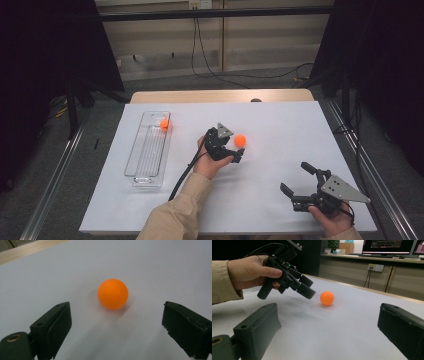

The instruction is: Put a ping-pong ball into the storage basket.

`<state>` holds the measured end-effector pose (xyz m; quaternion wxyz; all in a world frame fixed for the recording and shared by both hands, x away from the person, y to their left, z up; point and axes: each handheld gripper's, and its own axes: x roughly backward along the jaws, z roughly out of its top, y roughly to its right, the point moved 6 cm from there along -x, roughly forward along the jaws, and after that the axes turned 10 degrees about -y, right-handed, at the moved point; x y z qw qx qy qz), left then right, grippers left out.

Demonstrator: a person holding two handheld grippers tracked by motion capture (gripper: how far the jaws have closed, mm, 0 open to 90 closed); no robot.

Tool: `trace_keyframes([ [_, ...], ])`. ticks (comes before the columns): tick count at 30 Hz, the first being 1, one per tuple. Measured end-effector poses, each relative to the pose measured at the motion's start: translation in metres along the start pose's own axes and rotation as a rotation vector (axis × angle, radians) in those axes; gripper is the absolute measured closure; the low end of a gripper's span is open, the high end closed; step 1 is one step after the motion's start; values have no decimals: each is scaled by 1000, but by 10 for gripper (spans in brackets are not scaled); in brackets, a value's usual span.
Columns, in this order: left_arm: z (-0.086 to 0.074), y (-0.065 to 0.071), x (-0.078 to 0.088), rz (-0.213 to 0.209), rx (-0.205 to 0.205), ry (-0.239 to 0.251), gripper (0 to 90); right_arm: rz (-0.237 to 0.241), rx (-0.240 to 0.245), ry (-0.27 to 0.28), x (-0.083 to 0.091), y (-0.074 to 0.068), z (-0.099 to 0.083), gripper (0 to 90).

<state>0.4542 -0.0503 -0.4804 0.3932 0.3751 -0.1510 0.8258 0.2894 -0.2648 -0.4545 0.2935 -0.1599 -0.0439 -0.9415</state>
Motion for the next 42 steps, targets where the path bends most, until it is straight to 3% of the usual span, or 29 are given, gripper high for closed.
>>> trace_keyframes([
  [20,4,-1,-8,19,-8,-10,98,-1,-8,-4,0,0,0,35],
  [42,4,-3,-20,19,27,-25,121,0,-7,-4,0,0,0,38],
])
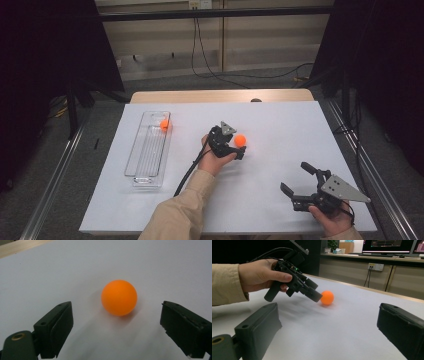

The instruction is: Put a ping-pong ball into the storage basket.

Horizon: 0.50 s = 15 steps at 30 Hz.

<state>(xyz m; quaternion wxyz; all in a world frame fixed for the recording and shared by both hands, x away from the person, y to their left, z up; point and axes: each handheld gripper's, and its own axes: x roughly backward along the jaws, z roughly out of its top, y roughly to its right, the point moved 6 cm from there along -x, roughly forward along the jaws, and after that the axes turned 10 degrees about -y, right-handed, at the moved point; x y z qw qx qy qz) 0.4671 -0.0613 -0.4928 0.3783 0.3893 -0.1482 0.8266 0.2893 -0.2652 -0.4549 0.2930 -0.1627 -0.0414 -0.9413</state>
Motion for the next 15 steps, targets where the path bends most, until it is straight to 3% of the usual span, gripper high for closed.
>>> trace_keyframes([
  [15,3,-2,-1,-7,-1,24,184,-1,4,-1,-1,0,0,38],
])
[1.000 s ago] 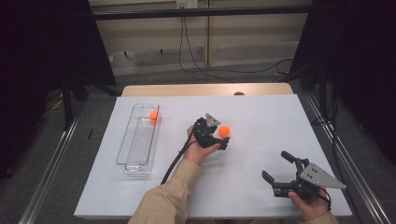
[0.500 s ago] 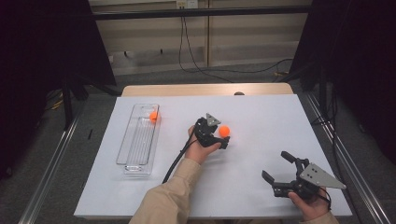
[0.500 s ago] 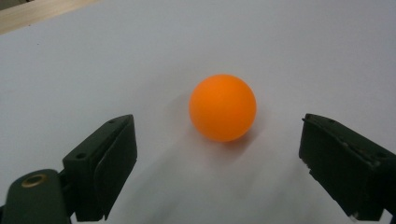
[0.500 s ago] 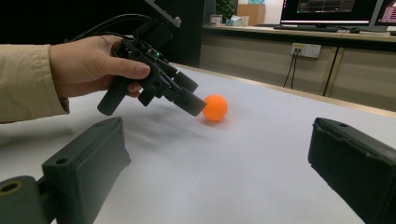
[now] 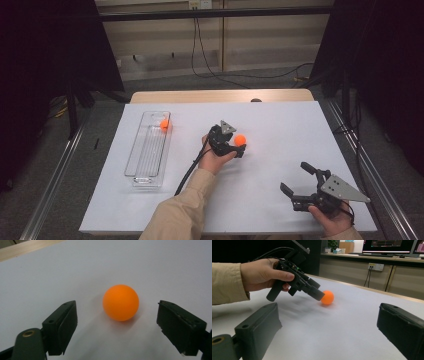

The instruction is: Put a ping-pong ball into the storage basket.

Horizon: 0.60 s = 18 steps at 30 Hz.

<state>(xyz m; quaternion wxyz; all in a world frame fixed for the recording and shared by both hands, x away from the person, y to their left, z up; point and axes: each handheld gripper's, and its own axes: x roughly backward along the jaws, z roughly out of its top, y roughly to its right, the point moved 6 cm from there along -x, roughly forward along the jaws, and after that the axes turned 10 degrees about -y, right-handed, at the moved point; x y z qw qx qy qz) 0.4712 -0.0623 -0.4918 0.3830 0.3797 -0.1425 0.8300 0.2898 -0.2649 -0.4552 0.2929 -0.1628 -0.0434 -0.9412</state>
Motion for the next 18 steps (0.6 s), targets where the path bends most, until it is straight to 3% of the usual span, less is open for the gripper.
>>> trace_keyframes([
  [6,1,0,-2,-19,15,4,215,1,-1,1,0,0,0,38],
  [18,4,5,-11,-24,1,-11,284,1,0,2,0,0,0,38],
])
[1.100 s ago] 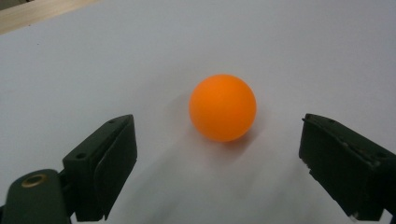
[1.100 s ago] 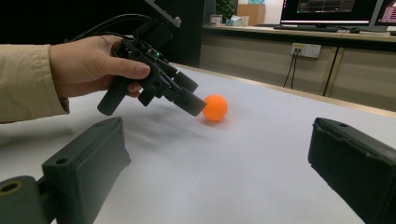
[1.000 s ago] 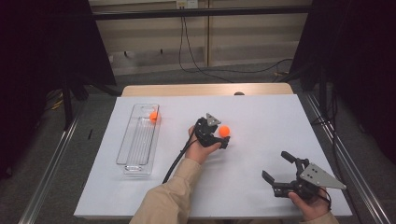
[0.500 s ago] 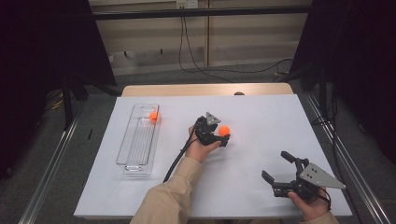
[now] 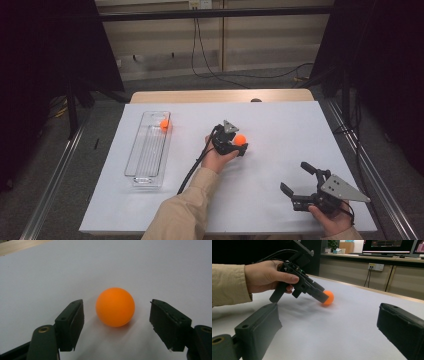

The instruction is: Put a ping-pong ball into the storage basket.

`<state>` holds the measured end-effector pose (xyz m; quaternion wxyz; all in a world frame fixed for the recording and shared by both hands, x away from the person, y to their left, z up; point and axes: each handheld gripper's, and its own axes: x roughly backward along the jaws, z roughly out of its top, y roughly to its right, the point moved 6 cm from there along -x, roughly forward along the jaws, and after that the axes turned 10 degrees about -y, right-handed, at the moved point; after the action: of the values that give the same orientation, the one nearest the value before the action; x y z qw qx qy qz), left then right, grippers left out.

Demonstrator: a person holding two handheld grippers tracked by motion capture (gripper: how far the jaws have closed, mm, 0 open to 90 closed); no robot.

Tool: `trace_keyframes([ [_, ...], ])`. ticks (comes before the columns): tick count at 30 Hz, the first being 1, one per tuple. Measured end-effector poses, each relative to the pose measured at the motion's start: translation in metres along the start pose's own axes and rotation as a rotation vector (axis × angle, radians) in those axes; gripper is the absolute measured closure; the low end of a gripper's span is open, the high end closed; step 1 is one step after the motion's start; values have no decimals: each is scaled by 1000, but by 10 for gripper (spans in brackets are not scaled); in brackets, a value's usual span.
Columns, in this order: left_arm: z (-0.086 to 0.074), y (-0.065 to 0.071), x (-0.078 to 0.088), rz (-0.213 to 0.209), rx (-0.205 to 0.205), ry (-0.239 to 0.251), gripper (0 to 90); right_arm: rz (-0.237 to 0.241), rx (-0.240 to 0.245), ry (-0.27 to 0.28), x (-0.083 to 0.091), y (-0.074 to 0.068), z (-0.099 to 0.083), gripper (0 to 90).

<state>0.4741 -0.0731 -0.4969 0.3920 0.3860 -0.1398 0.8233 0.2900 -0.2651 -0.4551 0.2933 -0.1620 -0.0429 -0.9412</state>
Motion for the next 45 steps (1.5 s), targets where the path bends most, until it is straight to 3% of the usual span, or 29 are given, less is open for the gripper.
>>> trace_keyframes([
  [16,1,-1,-8,13,-5,-23,398,1,-1,1,1,0,0,38],
  [24,0,-3,-14,27,5,-41,437,1,-2,1,1,0,0,39],
  [29,0,-4,-16,18,31,-41,446,1,-3,2,1,0,0,39],
  [45,1,-4,-18,34,18,-58,507,1,-2,1,1,0,0,39],
])
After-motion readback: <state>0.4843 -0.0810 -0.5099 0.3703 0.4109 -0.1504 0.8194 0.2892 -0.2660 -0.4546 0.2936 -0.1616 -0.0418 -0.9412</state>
